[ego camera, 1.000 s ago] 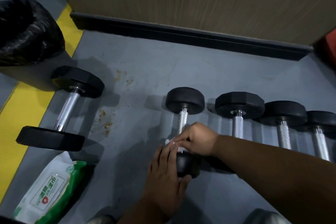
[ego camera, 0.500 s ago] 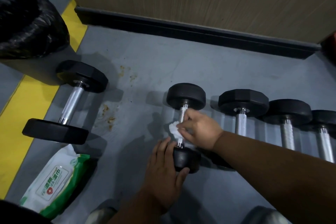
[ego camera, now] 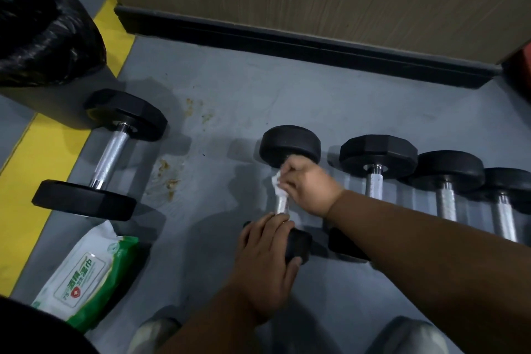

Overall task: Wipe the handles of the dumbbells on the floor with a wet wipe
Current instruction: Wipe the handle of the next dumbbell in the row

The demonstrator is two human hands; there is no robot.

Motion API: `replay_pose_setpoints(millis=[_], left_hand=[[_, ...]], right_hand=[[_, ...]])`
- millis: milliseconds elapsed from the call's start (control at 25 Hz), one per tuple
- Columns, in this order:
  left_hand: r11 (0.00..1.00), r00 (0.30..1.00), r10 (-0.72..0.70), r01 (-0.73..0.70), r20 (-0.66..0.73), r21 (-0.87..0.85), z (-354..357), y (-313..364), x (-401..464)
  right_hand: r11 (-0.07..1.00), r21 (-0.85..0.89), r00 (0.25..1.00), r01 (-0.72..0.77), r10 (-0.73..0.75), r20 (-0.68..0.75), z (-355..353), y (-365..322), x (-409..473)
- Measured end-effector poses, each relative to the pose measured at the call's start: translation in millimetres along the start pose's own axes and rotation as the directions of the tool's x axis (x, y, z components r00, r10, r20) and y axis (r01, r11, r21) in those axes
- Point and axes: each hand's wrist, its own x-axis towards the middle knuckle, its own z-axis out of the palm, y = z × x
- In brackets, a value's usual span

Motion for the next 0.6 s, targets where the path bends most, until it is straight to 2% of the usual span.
replay_pose_setpoints(millis=[40,120,240,320,480,600], left_hand=[[1.0,1.0,-0.007,0.007,0.003,-0.002,-0.1,-1.3,0.5],[1.0,1.0,-0.015,0.015,-0.01,0.008,-0.5,-6.1,1.0],[0.999,0.998,-0.035,0.035,-0.055,0.002,-0.5,-12.5,0.0],[0.997,0.994,-0.072,0.071,-0.079,-0.021,-3.4,-12.0,-1.1],[0.993,0.99,-0.117,0.116,-0.077,-0.012,-5.9,-10.3,-1.6],[0.996,0.995,-0.09,0.091,-0.047,0.02,-5.5,-12.2,-4.4]], right_hand=[[0.999,-0.018,0.999,-0.036,0.035,-0.039,-0.3,1.2,3.4],[0.997,-0.077,0.998,0.021,-0.026,-0.063,1.8,-5.6,-2.9],[0.986,-0.042,0.986,0.163,-0.161,0.034,11.3,-18.9,-24.1],[0.99,-0.044,0.99,0.137,-0.136,0.038,11.4,-16.2,-15.0],[0.99,-0.138,0.996,-0.034,0.022,-0.087,2.3,0.0,11.1],[0.994,-0.085,0.997,0.073,-0.075,-0.017,9.1,-10.4,-8.4]])
